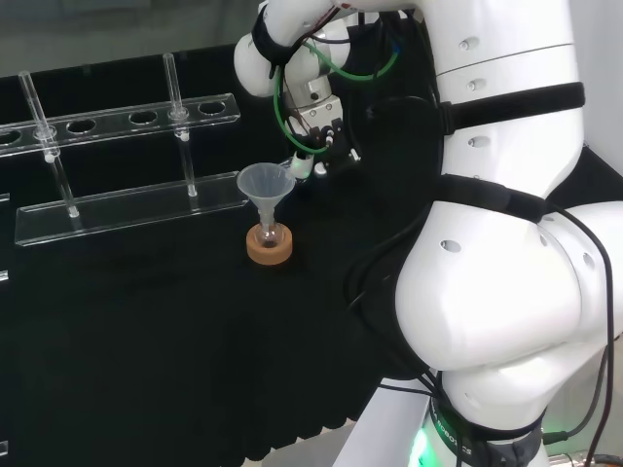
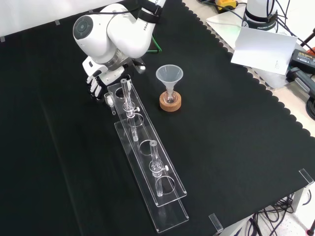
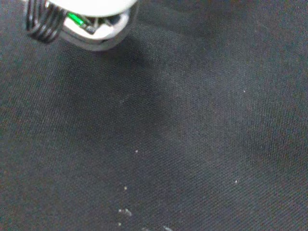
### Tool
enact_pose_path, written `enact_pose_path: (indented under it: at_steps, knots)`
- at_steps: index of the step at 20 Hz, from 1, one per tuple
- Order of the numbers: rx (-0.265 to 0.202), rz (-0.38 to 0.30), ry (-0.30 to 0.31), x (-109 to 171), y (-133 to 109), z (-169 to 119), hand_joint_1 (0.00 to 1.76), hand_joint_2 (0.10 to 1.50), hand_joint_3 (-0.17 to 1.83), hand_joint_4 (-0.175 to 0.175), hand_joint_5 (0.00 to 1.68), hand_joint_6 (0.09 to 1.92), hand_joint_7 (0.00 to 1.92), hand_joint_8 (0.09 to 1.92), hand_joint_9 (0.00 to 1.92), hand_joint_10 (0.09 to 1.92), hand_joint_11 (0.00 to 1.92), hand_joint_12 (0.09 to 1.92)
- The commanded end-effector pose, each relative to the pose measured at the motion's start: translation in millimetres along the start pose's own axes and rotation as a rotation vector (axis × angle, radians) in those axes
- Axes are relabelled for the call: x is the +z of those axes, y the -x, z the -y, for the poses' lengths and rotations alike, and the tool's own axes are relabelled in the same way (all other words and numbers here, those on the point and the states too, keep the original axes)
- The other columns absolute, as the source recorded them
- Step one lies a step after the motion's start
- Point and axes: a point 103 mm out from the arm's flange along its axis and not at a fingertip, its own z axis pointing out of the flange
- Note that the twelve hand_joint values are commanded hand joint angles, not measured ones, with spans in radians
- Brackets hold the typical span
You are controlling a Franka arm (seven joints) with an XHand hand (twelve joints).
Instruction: Pick up the weighing funnel.
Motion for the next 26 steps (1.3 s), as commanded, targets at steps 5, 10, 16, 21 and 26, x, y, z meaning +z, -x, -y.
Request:
enact_pose_path:
  at_steps: [5,10,16,21,26]
  knots:
    - [-0.001,0.004,-0.008,1.1,0.9,-2.4,0.95,0.63,0.6,0.023,0.74,0.66,0.51,0.65,0.73,0.49,0.46,1.25]
    - [0.003,0.008,-0.007,2.1,0.7,-3.5,0.94,0.65,0.61,0.03,0.78,0.67,0.51,0.65,0.73,0.49,0.46,1.24]
    - [-0.006,-0.004,-0.019,5.1,5.3,-7.1,0.94,0.65,0.61,0.029,0.79,0.67,0.51,0.65,0.73,0.49,0.47,1.24]
    - [0.002,-0.006,0.042,2.5,8.9,-4.5,1.05,0.85,0.37,0.151,1.09,0.77,0.53,0.65,0.74,0.49,0.48,1.23]
    - [0.019,-0.015,0.072,-7.8,17.2,0.7,1.1,0.71,0.61,0.175,1.19,0.79,0.59,0.62,0.82,0.45,0.57,1.18]
